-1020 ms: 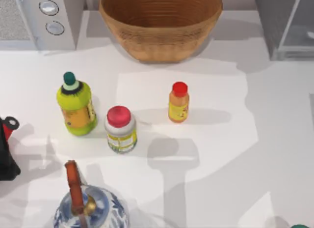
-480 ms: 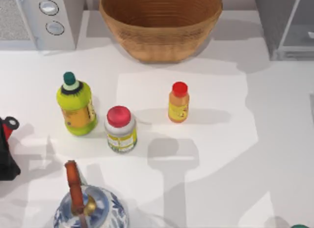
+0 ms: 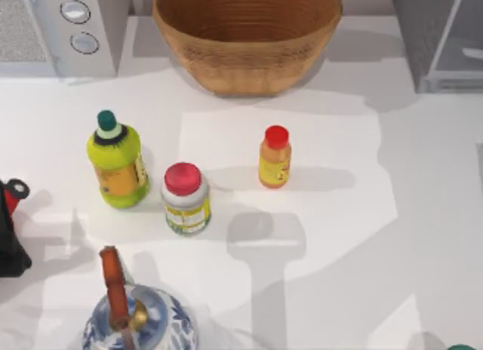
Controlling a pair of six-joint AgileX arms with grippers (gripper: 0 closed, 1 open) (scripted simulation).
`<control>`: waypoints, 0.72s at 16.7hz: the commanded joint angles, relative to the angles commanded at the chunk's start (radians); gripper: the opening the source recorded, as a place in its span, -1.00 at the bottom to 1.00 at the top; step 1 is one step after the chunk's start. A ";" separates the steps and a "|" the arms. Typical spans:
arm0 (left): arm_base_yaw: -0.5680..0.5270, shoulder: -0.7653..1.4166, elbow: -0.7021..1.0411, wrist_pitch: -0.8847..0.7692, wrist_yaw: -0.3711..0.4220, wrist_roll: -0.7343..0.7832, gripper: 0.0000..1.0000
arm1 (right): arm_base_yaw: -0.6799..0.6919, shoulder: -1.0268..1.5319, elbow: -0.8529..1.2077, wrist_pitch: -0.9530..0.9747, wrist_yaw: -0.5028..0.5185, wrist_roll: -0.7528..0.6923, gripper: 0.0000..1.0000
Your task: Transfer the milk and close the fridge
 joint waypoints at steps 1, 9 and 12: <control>0.000 0.000 0.000 0.000 0.000 0.000 1.00 | 0.000 0.000 0.000 0.000 0.000 0.000 1.00; 0.000 0.000 0.000 0.000 0.000 0.000 1.00 | 0.002 0.000 -0.001 0.000 0.000 0.000 1.00; 0.000 0.000 0.000 0.000 0.000 0.000 1.00 | 0.010 -0.060 -0.024 -0.016 0.002 0.000 1.00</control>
